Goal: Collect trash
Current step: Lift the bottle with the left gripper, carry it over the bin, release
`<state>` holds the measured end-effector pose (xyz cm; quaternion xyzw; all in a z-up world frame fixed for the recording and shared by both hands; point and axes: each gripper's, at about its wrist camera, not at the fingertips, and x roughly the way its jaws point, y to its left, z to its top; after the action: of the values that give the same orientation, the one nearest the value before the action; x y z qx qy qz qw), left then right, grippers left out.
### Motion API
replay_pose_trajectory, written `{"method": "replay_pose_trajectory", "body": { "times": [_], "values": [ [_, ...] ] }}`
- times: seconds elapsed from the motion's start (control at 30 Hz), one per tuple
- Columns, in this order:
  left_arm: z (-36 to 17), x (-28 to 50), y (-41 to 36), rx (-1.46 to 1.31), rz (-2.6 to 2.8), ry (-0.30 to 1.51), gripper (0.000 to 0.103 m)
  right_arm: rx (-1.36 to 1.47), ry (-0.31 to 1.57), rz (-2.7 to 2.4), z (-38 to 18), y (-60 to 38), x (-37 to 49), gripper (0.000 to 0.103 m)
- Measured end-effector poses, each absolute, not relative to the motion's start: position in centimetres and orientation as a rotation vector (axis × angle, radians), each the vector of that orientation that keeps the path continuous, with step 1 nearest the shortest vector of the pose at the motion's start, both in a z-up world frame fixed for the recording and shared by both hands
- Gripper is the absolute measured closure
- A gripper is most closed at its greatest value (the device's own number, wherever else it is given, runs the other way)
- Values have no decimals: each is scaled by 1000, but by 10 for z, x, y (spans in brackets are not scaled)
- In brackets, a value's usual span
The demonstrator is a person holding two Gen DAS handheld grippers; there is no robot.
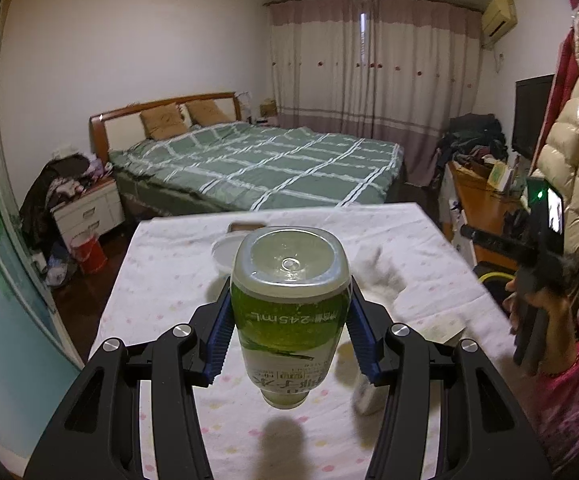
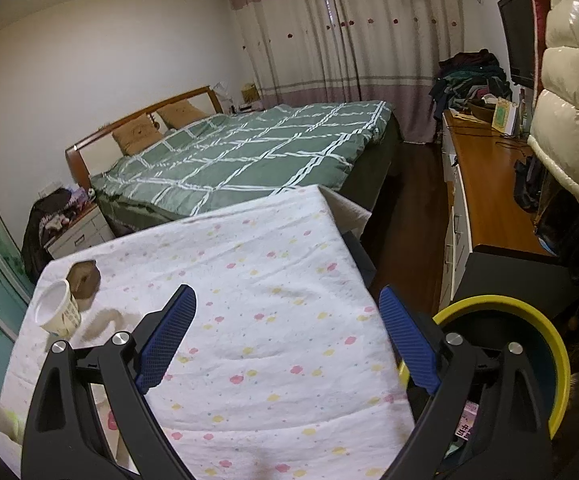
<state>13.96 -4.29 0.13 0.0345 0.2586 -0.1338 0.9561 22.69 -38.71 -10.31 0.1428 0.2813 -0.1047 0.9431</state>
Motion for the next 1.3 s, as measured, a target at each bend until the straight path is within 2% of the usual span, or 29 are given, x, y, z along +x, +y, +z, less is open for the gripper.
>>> {"method": "replay_pose_trajectory", "body": {
  "times": [0.27,0.57,0.83,0.97,1.27,1.3],
  "values": [
    [52,134,-100,115,-415,473,51,239,545,-286,-84,-424,169,14],
    [52,136,-218,141,-640,487,51,253,566,-445,-100,-496,73,14],
    [14,145,-356,177,-812,553,51,283,562,-536,-111,-534,2,14],
    [-22,153,-422,205,-863,618,51,304,567,-565,-118,-547,-19,14],
    [-92,173,-488,287,-832,750,51,326,585,-605,-127,-556,-31,14],
    [-96,175,-489,294,-824,756,46,325,590,-608,-127,-556,-30,14]
  ]
}}
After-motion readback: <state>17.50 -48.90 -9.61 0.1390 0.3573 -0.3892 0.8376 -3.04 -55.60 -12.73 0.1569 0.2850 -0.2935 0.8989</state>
